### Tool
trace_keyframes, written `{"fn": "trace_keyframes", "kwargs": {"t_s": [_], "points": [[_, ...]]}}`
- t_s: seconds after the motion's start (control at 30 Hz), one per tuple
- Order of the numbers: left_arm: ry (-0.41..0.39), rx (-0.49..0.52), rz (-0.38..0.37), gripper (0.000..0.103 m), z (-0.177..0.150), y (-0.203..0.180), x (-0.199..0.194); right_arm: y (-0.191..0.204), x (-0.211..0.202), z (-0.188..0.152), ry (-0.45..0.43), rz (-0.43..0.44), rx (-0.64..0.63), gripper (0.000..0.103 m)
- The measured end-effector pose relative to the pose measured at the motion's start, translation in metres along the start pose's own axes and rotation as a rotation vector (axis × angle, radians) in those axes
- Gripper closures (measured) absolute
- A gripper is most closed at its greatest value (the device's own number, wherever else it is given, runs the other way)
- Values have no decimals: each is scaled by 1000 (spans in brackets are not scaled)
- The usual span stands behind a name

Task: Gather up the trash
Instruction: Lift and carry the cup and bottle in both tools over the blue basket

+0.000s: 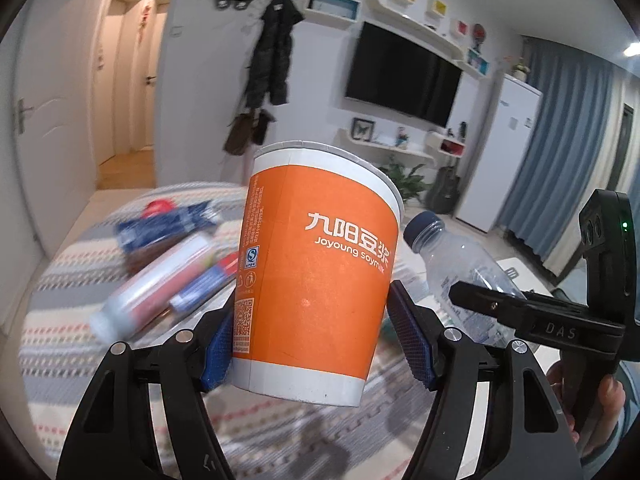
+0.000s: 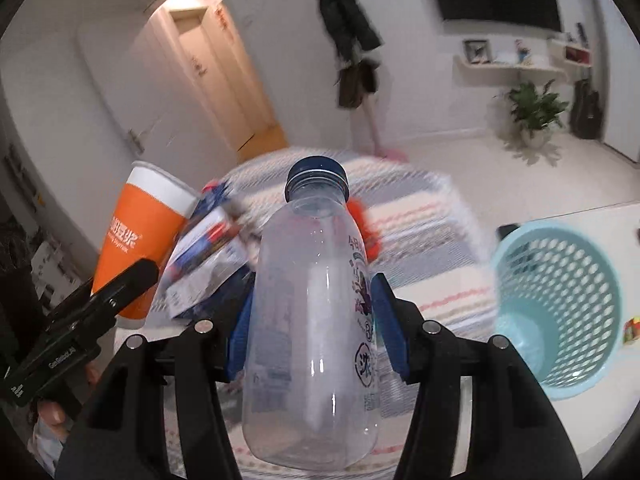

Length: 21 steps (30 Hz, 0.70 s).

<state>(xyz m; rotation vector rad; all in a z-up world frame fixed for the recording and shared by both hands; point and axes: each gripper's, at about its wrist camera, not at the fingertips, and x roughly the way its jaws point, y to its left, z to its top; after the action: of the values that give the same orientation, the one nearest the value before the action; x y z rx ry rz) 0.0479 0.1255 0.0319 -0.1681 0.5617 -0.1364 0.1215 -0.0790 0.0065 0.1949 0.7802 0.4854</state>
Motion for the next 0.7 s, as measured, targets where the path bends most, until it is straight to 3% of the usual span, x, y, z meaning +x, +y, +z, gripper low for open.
{"fn": "trace_keyframes", "kwargs": {"t_s": [0.27, 0.5, 0.7], "points": [[56, 50, -119, 36, 24, -64, 55, -85, -22, 22, -68, -107, 121, 51], [206, 107, -194, 36, 19, -136, 136, -170, -28, 19, -75, -201, 243, 51], [323, 143, -210, 35, -3, -189, 198, -242, -11, -1, -19, -283, 360, 51]]}}
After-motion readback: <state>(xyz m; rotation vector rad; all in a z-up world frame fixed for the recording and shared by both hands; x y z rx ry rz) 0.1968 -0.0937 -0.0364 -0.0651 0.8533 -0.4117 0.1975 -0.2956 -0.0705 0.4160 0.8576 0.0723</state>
